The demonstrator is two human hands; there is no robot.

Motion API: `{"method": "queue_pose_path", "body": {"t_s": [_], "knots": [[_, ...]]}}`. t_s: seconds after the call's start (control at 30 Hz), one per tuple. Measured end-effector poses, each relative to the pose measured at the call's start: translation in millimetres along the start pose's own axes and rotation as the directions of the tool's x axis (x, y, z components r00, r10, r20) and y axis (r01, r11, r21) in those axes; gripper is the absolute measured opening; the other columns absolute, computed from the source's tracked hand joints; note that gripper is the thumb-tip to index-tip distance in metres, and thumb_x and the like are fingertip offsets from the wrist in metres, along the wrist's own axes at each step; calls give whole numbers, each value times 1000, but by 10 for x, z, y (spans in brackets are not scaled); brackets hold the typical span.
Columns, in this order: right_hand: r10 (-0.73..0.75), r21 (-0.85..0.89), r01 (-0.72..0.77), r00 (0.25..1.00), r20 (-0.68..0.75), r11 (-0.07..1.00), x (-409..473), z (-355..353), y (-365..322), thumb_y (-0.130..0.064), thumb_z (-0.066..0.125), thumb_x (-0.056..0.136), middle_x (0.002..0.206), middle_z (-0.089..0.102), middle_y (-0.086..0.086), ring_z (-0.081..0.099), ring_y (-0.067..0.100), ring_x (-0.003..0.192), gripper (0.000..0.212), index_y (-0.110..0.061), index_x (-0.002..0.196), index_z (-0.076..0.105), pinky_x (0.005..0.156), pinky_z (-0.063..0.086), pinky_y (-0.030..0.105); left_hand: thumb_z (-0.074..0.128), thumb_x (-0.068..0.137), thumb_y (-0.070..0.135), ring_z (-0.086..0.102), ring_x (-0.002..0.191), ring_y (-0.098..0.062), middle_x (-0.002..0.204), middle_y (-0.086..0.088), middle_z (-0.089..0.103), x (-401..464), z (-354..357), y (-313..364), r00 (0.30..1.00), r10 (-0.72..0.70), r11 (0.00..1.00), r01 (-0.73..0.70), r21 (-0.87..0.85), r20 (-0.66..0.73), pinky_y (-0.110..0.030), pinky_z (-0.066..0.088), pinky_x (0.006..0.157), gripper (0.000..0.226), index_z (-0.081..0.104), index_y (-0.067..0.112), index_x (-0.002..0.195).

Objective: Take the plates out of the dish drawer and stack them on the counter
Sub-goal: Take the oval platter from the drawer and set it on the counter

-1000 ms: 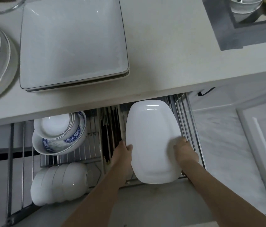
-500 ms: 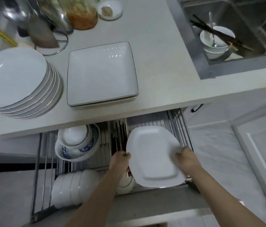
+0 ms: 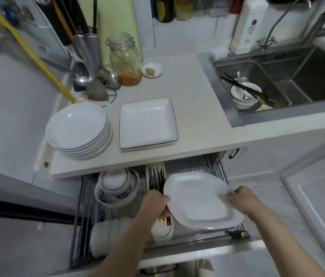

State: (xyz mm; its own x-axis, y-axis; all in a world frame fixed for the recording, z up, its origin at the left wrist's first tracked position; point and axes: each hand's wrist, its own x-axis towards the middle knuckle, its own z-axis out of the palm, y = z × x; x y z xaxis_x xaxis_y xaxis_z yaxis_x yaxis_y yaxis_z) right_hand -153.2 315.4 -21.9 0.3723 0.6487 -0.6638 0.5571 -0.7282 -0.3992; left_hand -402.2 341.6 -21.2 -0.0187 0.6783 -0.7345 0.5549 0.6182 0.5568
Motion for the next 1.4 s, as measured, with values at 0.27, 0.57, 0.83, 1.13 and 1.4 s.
{"method": "queue_pose_path", "body": {"t_s": [0.27,0.57,0.83,1.13,1.4], "knots": [[-3,19,3,1000,-1,1000,-541,-566,-166,-10,53,84,63,49,7,46,17,47,10,-6,78,47,35,28,12,51,87,8,57,41,-14,50,-8,59,-538,-129,347,996,45,998,-48,50,74,-22,49,42,14,57,1,76],[-24,33,28,994,-110,999,-1066,-1154,-320,-8,54,81,60,48,7,42,17,43,18,-9,67,43,31,27,5,54,88,15,59,37,-9,39,0,58,-907,-301,660,936,133,987,-154,40,324,-19,47,40,18,53,5,72],[-131,-31,127,949,-288,991,-1323,-1517,-476,-15,59,81,72,58,8,50,17,56,13,-6,71,60,47,34,22,54,90,18,57,46,-9,70,-7,61,-984,-384,1076,920,302,953,-301,-43,251,-17,44,38,23,59,-2,102],[-127,233,188,959,-254,954,-622,-1703,-698,-2,51,86,78,56,3,55,15,67,10,-7,93,57,49,46,23,60,86,16,47,49,-11,56,0,52,-530,-414,1629,918,395,918,-395,-15,5,-21,38,46,33,45,16,57],[-130,389,163,985,-109,907,480,-1932,-991,9,55,84,86,63,18,59,26,71,10,3,79,61,60,51,28,60,79,8,53,48,-25,52,-6,46,104,-398,2156,928,343,938,-345,9,-149,-33,47,55,42,32,16,48]]}}
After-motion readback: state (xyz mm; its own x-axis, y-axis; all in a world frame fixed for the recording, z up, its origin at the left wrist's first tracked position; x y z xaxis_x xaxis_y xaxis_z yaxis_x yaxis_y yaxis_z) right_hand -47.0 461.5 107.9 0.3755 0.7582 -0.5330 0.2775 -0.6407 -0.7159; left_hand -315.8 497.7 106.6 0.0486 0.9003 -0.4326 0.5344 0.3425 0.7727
